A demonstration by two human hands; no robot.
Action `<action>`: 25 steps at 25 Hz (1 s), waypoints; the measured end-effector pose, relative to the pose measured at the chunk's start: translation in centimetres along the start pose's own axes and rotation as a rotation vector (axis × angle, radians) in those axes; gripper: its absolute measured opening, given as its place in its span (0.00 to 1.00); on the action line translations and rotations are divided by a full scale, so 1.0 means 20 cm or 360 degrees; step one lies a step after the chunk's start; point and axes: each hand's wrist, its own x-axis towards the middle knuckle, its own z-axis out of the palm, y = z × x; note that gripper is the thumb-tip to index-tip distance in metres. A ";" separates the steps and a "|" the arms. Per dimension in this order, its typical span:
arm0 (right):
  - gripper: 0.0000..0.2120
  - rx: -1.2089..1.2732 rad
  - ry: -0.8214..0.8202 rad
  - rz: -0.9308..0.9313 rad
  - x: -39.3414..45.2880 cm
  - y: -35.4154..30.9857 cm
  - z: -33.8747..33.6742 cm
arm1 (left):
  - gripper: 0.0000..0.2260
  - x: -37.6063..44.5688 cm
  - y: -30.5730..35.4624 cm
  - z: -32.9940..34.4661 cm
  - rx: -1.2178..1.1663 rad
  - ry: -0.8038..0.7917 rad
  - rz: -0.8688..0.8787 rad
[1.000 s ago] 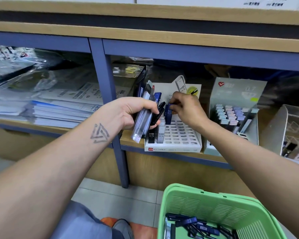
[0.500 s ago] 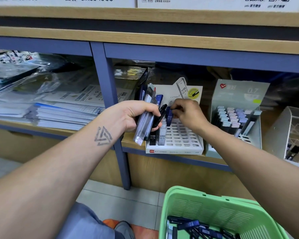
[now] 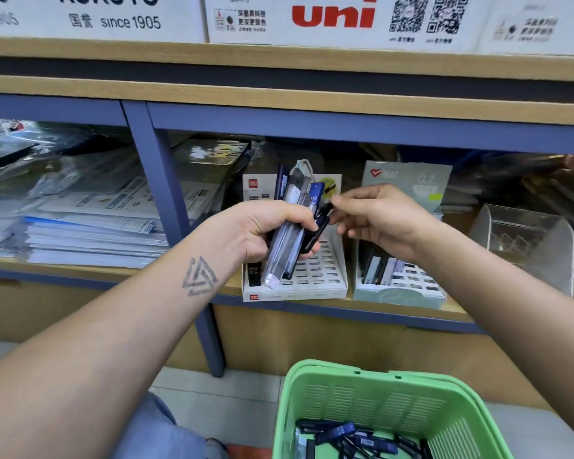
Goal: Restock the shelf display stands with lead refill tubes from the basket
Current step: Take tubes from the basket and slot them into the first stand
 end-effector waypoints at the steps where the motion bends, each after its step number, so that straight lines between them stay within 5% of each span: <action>1: 0.04 0.0010 0.0011 0.0009 -0.04 -0.01 -0.06 | 0.02 0.01 0.00 0.06 0.0011 -0.0033 0.0000; 20: 0.06 0.0162 0.0827 -0.0100 -0.55 0.25 -0.99 | 0.07 0.37 -0.12 1.15 0.0148 -0.0508 -0.0117; 25: 0.07 0.0219 0.0914 -0.0151 -0.64 0.30 -1.14 | 0.09 0.42 -0.14 1.25 0.0188 -0.0405 -0.0098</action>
